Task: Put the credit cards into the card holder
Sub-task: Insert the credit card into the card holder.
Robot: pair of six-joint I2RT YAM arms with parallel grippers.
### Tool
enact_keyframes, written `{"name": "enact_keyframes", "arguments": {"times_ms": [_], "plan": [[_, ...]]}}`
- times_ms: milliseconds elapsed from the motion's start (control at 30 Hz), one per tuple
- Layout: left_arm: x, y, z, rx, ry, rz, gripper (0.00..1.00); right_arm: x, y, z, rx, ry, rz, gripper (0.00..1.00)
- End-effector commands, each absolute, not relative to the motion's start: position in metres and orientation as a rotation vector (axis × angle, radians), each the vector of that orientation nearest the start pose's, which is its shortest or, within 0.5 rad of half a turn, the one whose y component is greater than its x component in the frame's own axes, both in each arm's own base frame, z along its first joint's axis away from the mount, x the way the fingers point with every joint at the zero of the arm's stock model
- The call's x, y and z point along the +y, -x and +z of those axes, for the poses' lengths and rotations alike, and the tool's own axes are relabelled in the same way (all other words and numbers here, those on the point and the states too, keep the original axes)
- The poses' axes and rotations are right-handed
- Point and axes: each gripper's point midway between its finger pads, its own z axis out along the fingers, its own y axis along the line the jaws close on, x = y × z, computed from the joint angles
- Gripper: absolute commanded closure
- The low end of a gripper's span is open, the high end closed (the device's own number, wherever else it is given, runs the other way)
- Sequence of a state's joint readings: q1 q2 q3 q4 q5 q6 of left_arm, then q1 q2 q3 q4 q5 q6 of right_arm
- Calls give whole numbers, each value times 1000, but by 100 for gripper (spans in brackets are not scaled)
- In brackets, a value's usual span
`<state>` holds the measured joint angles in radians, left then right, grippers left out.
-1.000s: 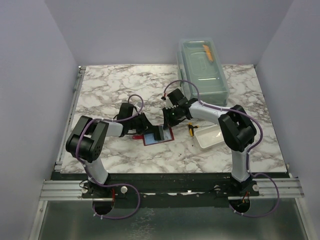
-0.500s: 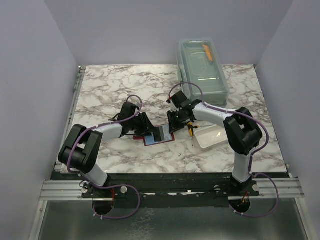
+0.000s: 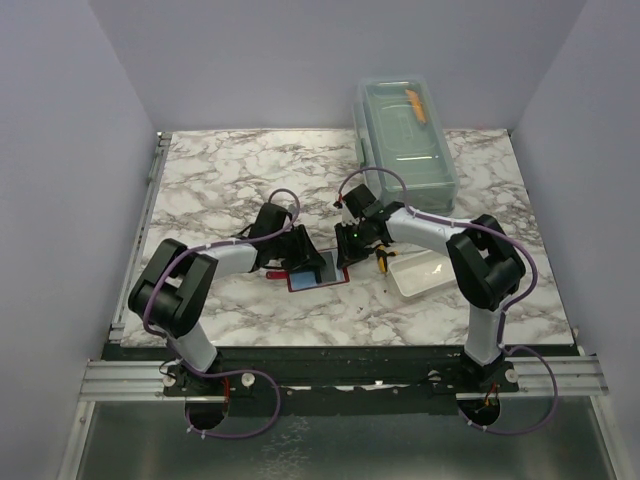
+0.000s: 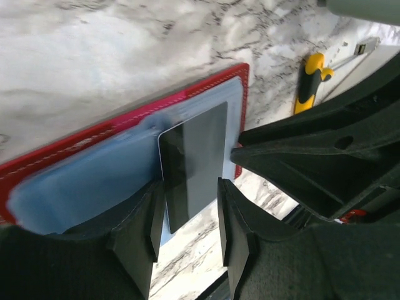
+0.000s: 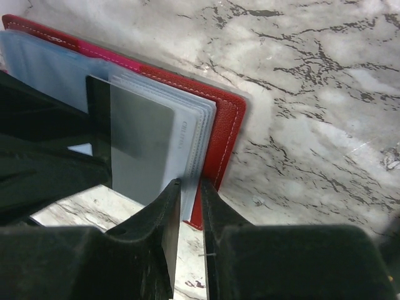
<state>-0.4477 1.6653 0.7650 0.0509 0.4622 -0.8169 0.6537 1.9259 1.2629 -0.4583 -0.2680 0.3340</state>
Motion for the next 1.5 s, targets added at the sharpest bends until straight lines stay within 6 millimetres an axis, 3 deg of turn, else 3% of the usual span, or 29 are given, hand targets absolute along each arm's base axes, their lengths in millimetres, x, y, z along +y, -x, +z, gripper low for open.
{"name": "enact_keyframes", "arguments": {"times_ms": [0, 133, 333, 433, 533, 633, 733, 867, 1033, 1133, 1233, 1333, 1467], "plan": [[-281, -280, 47, 2590, 203, -1162, 56, 303, -281, 16, 2769, 527, 690, 81], [-289, -278, 48, 2596, 224, -1201, 55, 303, -283, 23, 2752, 514, 701, 81], [-273, -273, 46, 2640, 214, -1072, 50, 285, -286, 40, 2727, 521, 593, 78], [-267, -269, 47, 2677, 208, -1030, 48, 282, -290, 67, 2657, 540, 585, 73], [-267, -267, 53, 2685, 194, -1035, 46, 275, -295, 110, 2552, 564, 558, 60], [-270, -263, 56, 2693, 169, -1071, 44, 252, -301, 138, 2483, 563, 418, 47], [-275, -261, 50, 2713, 165, -1103, 44, 227, -304, 154, 2453, 543, 305, 43], [-288, -265, 52, 2691, 154, -1193, 44, 212, -297, 156, 2484, 493, 258, 41], [-301, -269, 69, 2627, 128, -1242, 44, 200, -290, 155, 2511, 388, 230, 40], [-305, -268, 76, 2614, 101, -1263, 43, 182, -293, 165, 2485, 332, 159, 38], [-293, -265, 74, 2642, 113, -1185, 39, 157, -295, 180, 2451, 316, 37, 35], [-272, -256, 72, 2690, 154, -1119, 18, 122, -297, 195, 2391, 320, -136, 32], [-247, -253, 91, 2663, 163, -1065, 13, 81, -286, 201, 2318, 408, -306, 25]]}}
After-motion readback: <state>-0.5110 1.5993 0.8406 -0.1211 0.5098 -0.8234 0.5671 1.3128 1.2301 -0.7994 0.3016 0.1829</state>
